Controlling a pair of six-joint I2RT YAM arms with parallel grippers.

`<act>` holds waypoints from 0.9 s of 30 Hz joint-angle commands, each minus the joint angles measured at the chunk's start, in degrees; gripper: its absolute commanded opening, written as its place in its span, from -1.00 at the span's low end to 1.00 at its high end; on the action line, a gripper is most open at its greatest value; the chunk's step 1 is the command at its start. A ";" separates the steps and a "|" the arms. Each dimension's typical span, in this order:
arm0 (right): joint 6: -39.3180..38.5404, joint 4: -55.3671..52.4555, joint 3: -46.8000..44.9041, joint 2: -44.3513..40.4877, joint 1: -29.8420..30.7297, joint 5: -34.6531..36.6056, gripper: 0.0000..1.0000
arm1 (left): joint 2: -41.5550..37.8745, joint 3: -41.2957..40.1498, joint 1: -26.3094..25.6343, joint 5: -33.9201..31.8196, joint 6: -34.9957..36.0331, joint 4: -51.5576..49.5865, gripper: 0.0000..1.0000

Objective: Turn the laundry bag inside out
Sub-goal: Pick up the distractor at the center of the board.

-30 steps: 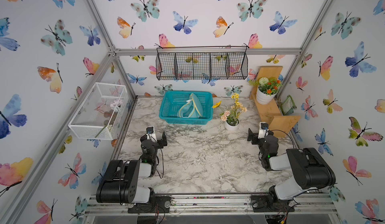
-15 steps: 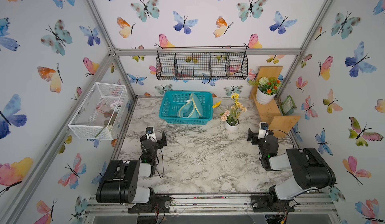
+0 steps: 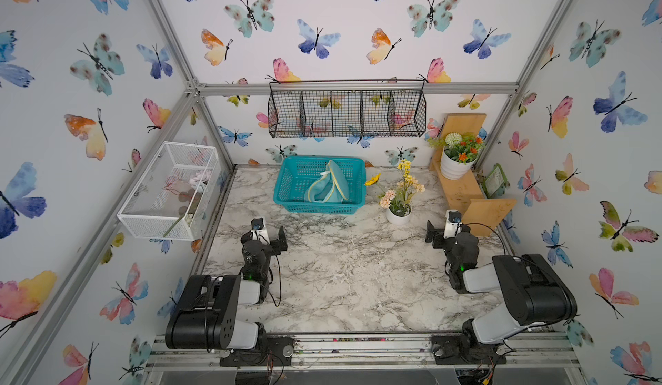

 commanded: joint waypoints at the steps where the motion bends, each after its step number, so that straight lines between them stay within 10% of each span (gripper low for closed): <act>1: 0.04 0.11 -0.42 -3.64 -0.22 2.73 0.97 | -2.47 3.32 0.30 3.18 1.07 -1.94 0.97; 9: 11.77 -57.04 31.77 -11.61 -0.22 10.53 0.97 | -12.44 31.93 -1.18 -2.40 -5.96 -49.45 0.79; 14: 24.03 -79.64 44.86 -6.83 0.62 -6.71 0.90 | -11.84 42.80 -6.63 -6.37 -15.43 -70.86 0.61; 27: 34.33 -91.68 45.91 -0.70 3.91 -21.50 0.30 | -15.04 43.93 -16.74 -7.62 -17.97 -83.79 0.66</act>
